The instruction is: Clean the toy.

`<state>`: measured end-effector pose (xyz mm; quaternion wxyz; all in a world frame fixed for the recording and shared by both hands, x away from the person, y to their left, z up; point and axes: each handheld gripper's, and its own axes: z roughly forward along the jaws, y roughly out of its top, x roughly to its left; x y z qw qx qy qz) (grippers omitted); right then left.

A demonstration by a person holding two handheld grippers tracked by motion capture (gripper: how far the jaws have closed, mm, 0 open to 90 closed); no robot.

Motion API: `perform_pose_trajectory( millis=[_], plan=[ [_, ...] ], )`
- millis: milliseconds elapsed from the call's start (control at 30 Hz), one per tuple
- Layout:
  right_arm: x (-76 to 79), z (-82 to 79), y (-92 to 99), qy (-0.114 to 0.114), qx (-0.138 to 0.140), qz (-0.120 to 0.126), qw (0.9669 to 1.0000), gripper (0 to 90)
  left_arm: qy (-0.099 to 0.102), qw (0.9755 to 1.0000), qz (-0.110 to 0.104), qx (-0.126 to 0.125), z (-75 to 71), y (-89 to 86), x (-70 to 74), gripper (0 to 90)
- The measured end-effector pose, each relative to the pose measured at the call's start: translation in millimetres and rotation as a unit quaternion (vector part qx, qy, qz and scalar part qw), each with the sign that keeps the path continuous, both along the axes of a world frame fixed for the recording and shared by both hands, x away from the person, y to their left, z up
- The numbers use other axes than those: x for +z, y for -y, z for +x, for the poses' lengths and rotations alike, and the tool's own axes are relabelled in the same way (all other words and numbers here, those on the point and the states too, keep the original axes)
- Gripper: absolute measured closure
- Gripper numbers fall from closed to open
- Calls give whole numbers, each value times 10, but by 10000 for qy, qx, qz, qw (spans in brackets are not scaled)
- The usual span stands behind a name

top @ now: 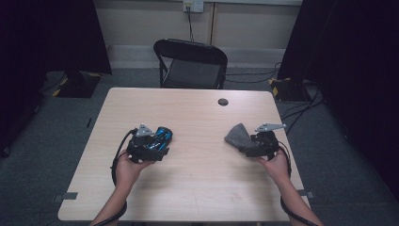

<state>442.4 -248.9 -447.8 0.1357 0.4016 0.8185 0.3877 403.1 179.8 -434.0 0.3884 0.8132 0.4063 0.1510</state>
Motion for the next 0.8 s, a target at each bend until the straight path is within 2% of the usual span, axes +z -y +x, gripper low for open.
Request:
perform_pose_trajectory(
  millis=[67, 133, 267, 400, 467, 500, 533, 667, 800],
  plan=[
    [-14, -58, -26, 32, 96, -100, 9999, 177, -15, 9999, 2, -102, -43, 65, 4, 174],
    [-32, -107, -44, 3, 170, -86, 9998, 169, 34, 9998, 83, -169, -79, 133, 16, 162],
    [-48, -194, -74, -21, 264, -33, 9996, 164, -6, 9996, 9, -296, -131, 213, 11, 161],
    [-66, -266, -114, -21, 362, -84, 9993, 156, -49, 9991, -20, -419, -185, 265, -35, 156],
    [-75, -300, -137, -32, 414, -110, 9991, 153, -19, 9988, 63, -483, -216, 293, -52, 159],
    [-79, -317, -148, -20, 450, -117, 9989, 152, 20, 9984, 170, -532, -232, 305, -57, 162],
    [-81, -336, -159, -11, 487, -123, 9987, 151, 60, 9978, 267, -598, -252, 324, -64, 168],
    [-109, -400, -218, -55, 598, -135, 9981, 146, 193, 9954, 438, -827, -332, 379, -87, 162],
    [-144, -454, -282, -108, 812, -168, 9965, 145, 135, 9947, 381, -949, -364, 397, -106, 151]
  ],
)
